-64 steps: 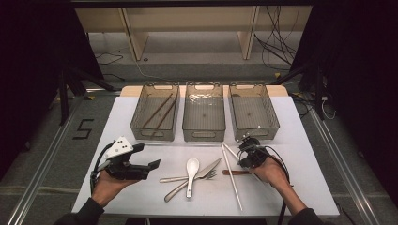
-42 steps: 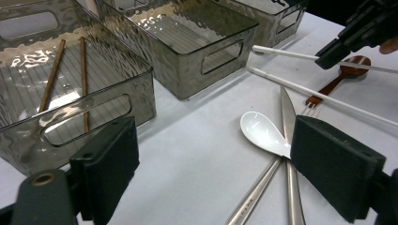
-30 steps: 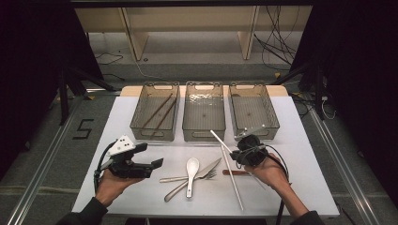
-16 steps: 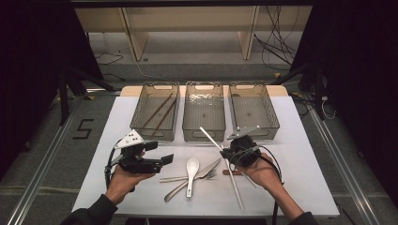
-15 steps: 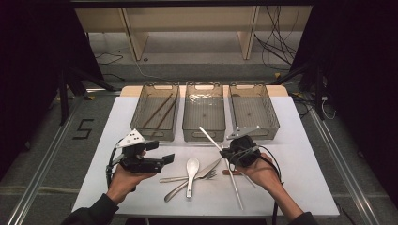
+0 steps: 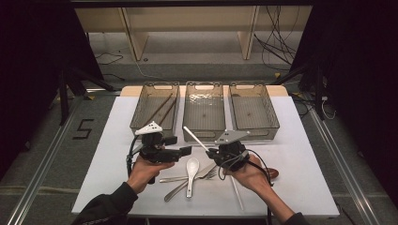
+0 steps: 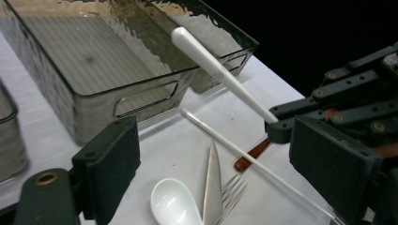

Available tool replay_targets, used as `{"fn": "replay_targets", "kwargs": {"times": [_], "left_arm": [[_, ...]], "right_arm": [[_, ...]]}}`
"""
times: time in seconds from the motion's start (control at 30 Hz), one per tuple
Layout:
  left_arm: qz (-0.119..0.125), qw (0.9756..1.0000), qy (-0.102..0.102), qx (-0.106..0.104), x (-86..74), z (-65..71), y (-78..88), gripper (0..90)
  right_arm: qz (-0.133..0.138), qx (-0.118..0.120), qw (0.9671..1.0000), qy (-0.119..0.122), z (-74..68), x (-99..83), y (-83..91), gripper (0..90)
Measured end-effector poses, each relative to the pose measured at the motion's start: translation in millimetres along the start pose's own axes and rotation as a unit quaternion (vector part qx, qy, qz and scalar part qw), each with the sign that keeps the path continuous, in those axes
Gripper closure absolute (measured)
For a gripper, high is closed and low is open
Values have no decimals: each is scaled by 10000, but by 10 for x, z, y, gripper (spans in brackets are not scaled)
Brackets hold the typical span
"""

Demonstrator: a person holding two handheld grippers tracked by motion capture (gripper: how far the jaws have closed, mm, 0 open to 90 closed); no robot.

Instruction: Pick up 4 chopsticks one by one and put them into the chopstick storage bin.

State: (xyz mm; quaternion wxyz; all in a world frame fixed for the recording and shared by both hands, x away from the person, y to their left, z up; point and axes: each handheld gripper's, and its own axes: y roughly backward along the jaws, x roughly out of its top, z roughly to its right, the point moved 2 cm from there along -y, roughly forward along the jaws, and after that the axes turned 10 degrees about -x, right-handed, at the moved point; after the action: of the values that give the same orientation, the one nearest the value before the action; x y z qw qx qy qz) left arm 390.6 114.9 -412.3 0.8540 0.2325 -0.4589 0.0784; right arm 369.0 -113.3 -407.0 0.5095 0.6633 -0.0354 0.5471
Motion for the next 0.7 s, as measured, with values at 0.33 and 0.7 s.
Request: {"fn": "replay_targets", "kwargs": {"times": [0.33,0.7], "left_arm": [[206,9990,302,-244,27,21,-47,270],[313,9961,600,-561,24,24,-42,449]], "right_arm": [[351,106,9993,43,-129,52,-8,857],[532,149,9985,67,-203,76,-25,857]]}}
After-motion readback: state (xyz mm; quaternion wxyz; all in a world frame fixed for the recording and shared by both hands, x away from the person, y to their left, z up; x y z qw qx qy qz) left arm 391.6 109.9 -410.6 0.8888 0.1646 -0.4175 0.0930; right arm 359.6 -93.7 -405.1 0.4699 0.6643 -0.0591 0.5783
